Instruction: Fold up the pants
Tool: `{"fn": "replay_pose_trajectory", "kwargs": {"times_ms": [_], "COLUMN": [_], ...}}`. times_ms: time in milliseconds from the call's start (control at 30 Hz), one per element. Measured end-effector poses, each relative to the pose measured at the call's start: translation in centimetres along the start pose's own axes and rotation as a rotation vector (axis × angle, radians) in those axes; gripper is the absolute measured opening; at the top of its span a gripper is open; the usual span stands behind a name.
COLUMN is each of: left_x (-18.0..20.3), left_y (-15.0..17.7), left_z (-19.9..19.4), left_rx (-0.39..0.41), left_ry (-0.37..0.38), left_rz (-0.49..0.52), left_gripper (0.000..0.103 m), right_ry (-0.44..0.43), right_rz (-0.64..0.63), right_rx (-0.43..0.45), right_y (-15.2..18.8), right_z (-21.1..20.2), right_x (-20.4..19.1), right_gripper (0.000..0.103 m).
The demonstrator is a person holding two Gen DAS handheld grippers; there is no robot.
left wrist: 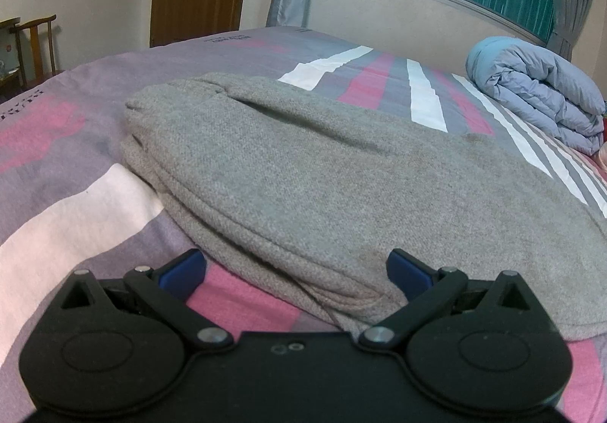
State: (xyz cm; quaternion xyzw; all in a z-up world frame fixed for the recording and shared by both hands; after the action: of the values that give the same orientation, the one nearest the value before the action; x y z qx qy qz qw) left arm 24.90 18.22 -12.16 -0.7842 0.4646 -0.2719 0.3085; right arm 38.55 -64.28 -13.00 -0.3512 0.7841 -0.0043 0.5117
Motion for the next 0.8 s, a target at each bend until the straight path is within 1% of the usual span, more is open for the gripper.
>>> {"fn": "replay_pose_trajectory", "kwargs": {"times_ms": [100,167,200,233,267,300,333,367,400,433,467,533,633,700,733,767,800], "left_x": [0.0,0.0,0.0,0.0,0.0,0.0,0.0,0.0,0.0,-0.1,0.0,0.0,0.0,0.1,0.1,0.1,0.1], "left_y": [0.0,0.0,0.0,0.0,0.0,0.0,0.0,0.0,0.0,0.0,0.0,0.0,0.1,0.1,0.1,0.1,0.1], "left_z": [0.0,0.0,0.0,0.0,0.0,0.0,0.0,0.0,0.0,0.1,0.1,0.1,0.1,0.1,0.1,0.1,0.1], "left_rx": [0.001,0.000,0.000,0.000,0.000,0.000,0.000,0.001,0.002,0.003,0.003,0.004,0.004,0.004,0.004,0.004,0.004], "left_ry": [0.001,0.000,0.000,0.000,0.000,0.000,0.000,0.001,0.003,0.004,0.003,0.002,0.003,0.002,0.002,0.001,0.001], "left_rz": [0.000,0.000,0.000,-0.001,-0.001,0.000,0.001,0.002,0.001,0.000,0.000,0.001,0.002,0.001,0.000,-0.001,-0.001], "left_gripper": [0.097,0.097,0.097,0.097,0.097,0.097,0.097,0.097,0.097,0.097,0.097,0.097,0.097,0.097,0.097,0.097,0.097], "right_ry": [-0.030,-0.014,-0.009,0.016,0.063,0.092,0.095,0.074,0.055,0.044,0.040,0.043,0.051,0.048,0.055,0.080,0.102], "right_rz": [-0.032,-0.022,-0.015,-0.013,-0.011,0.002,0.041,0.076,0.083,0.077,0.084,0.128,0.157,0.165,0.157,0.141,0.126], "right_rx": [0.028,0.033,0.021,0.006,-0.012,-0.048,-0.072,-0.045,0.008,0.055,0.073,0.045,0.007,0.008,0.006,-0.002,-0.015], "right_y": [0.4,1.0,1.3,1.6,1.7,1.9,1.9,1.7,1.6,1.6,1.8,2.7,3.6,3.5,3.1,2.9,2.7], "right_z": [-3.0,-4.6,-4.8,-4.5,-4.0,-3.5,-3.4,-4.2,-5.4,-6.8,-7.6,-8.1,-7.4,-6.5,-5.9,-5.5,-5.1], "right_x": [-1.2,-1.0,-0.5,0.0,0.8,1.8,2.7,3.1,3.2,3.2,3.5,4.5,5.8,6.1,6.1,6.0,5.9], "right_gripper": [0.004,0.004,0.004,0.004,0.005,0.006,0.011,0.016,0.030,0.037,0.037,0.037,0.037,0.036,0.019,0.011,0.009]}}
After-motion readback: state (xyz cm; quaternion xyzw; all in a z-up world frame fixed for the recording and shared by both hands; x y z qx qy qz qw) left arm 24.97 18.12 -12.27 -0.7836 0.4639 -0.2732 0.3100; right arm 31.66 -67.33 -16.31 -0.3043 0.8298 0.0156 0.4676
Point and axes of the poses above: each gripper's, at about its wrist camera, not at the fingertips, and z roughly the way its jaws point, x to its right, y to its underside, the point moved 7 cm from there along z, roughly the way its jaws point, and after that the axes turned 4 degrees about -x, right-handed, at the moved point
